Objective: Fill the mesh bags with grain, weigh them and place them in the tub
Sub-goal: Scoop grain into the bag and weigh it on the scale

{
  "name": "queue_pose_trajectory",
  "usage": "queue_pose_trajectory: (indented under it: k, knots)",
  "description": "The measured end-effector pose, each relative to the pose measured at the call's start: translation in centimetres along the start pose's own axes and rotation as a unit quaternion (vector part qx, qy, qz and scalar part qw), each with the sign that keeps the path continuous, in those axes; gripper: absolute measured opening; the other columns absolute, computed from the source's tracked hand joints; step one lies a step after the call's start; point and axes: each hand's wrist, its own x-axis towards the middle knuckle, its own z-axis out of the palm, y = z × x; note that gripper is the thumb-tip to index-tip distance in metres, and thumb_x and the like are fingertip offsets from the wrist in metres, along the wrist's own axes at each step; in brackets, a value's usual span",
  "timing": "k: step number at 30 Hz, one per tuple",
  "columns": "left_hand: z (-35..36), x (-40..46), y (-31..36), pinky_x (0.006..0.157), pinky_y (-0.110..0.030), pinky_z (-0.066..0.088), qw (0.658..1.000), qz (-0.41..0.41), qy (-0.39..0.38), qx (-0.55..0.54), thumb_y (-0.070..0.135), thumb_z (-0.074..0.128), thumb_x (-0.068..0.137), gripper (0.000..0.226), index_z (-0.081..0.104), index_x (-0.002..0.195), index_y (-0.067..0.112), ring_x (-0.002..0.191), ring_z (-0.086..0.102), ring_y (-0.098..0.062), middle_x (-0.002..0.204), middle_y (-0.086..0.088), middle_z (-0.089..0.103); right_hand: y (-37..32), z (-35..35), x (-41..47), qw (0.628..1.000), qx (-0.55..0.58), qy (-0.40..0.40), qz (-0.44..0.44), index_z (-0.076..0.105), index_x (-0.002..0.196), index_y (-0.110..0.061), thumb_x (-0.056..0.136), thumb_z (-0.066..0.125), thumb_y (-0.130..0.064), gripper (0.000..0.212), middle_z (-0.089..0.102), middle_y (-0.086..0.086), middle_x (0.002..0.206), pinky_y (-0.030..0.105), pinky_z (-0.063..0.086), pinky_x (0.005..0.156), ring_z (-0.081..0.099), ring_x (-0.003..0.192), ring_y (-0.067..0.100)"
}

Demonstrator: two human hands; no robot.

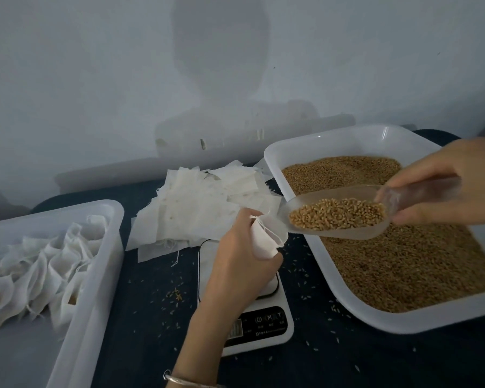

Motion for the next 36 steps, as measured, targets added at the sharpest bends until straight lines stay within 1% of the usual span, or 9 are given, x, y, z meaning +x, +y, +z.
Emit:
queue_pose_trajectory:
  k: [3, 6, 9, 12, 16, 21, 25, 31, 36]
  knots:
    - [0.1, -0.1, 0.0, 0.061, -0.015, 0.049, 1.000, 0.004, -0.003, 0.018, 0.014, 0.066, 0.075, 0.046, 0.041, 0.097, 0.045, 0.078, 0.058, -0.003, 0.089, 0.009, 0.061, -0.2, -0.1, 0.5, 1.000, -0.027, -0.009, -0.007, 0.053, 0.088, -0.076, 0.049, 0.044, -0.094, 0.044, 0.058, -0.048, 0.075, 0.022, 0.048, 0.059, 0.056, 0.074, -0.021]
    - [0.3, -0.2, 0.0, 0.065, -0.022, 0.050, 0.999, 0.012, -0.004, 0.041, 0.017, 0.067, 0.078, 0.045, 0.039, 0.106, 0.039, 0.084, 0.058, -0.006, 0.095, 0.010, 0.059, -0.2, 0.2, 0.8, 0.999, -0.031, -0.023, -0.023, 0.052, 0.088, -0.077, 0.044, 0.035, -0.097, 0.051, 0.062, -0.041, 0.073, 0.029, 0.056, 0.062, 0.063, 0.069, -0.009]
    - [0.4, -0.2, 0.0, 0.064, -0.027, 0.049, 0.998, 0.022, -0.005, 0.060, 0.016, 0.068, 0.079, 0.041, 0.041, 0.105, 0.032, 0.081, 0.057, -0.009, 0.091, 0.007, 0.059, -0.1, 0.3, 1.2, 0.998, -0.039, -0.029, -0.035, 0.052, 0.089, -0.076, 0.043, 0.028, -0.102, 0.058, 0.066, -0.032, 0.073, 0.034, 0.058, 0.067, 0.065, 0.067, -0.001]
    - [0.5, -0.4, -0.1, 0.061, -0.030, 0.049, 0.998, 0.025, -0.008, 0.060, 0.013, 0.069, 0.079, 0.038, 0.043, 0.102, 0.028, 0.076, 0.058, -0.012, 0.086, 0.004, 0.059, -0.8, 0.0, 1.8, 0.996, -0.067, -0.043, -0.047, 0.054, 0.089, -0.074, 0.041, 0.029, -0.098, 0.060, 0.063, -0.037, 0.074, 0.029, 0.055, 0.065, 0.060, 0.068, -0.009]
    - [0.4, -0.6, -0.2, 0.060, -0.027, 0.049, 0.998, 0.024, -0.011, 0.058, 0.013, 0.070, 0.079, 0.042, 0.040, 0.102, 0.032, 0.076, 0.057, -0.010, 0.087, 0.008, 0.058, -2.5, -0.7, 2.6, 0.988, -0.124, -0.069, -0.062, 0.053, 0.089, -0.073, 0.039, 0.036, -0.088, 0.055, 0.051, -0.053, 0.077, 0.020, 0.045, 0.060, 0.048, 0.080, -0.025]
    - [0.5, -0.7, -0.4, 0.062, -0.028, 0.049, 0.999, 0.023, -0.012, 0.041, 0.014, 0.071, 0.081, 0.041, 0.040, 0.102, 0.030, 0.076, 0.056, -0.008, 0.086, 0.009, 0.056, -4.9, -1.3, 3.3, 0.966, -0.226, -0.108, -0.067, 0.062, 0.079, -0.060, 0.059, 0.057, -0.074, 0.025, 0.038, -0.061, 0.065, 0.010, 0.027, 0.047, 0.036, 0.069, -0.038]
    - [0.6, -0.8, -0.7, 0.059, -0.024, 0.047, 1.000, 0.007, -0.015, 0.021, 0.013, 0.069, 0.082, 0.041, 0.040, 0.104, 0.030, 0.075, 0.056, -0.008, 0.086, 0.008, 0.056, -6.3, -1.7, 3.9, 0.958, -0.253, -0.129, -0.052, 0.061, 0.078, -0.060, 0.057, 0.056, -0.075, 0.026, 0.039, -0.059, 0.066, 0.008, 0.031, 0.039, 0.039, 0.066, -0.035]
    - [0.4, -1.0, -1.2, 0.055, -0.023, 0.047, 1.000, 0.000, -0.019, -0.015, 0.009, 0.066, 0.080, 0.039, 0.039, 0.090, 0.035, 0.077, 0.055, -0.005, 0.088, 0.003, 0.059, -7.1, -1.6, 4.3, 0.952, -0.267, -0.143, -0.053, 0.063, 0.082, -0.055, 0.063, 0.057, -0.073, 0.027, 0.041, -0.055, 0.057, 0.008, 0.026, 0.043, 0.039, 0.067, -0.034]
    - [0.4, -1.2, -1.5, 0.057, -0.015, 0.046, 0.999, 0.004, -0.020, -0.035, 0.007, 0.064, 0.081, 0.044, 0.038, 0.090, 0.041, 0.073, 0.054, 0.008, 0.086, 0.008, 0.057, -7.6, -1.4, 4.4, 0.953, -0.258, -0.152, -0.054, 0.063, 0.083, -0.053, 0.069, 0.060, -0.067, 0.021, 0.039, -0.053, 0.050, 0.007, 0.034, 0.041, 0.040, 0.060, -0.035]
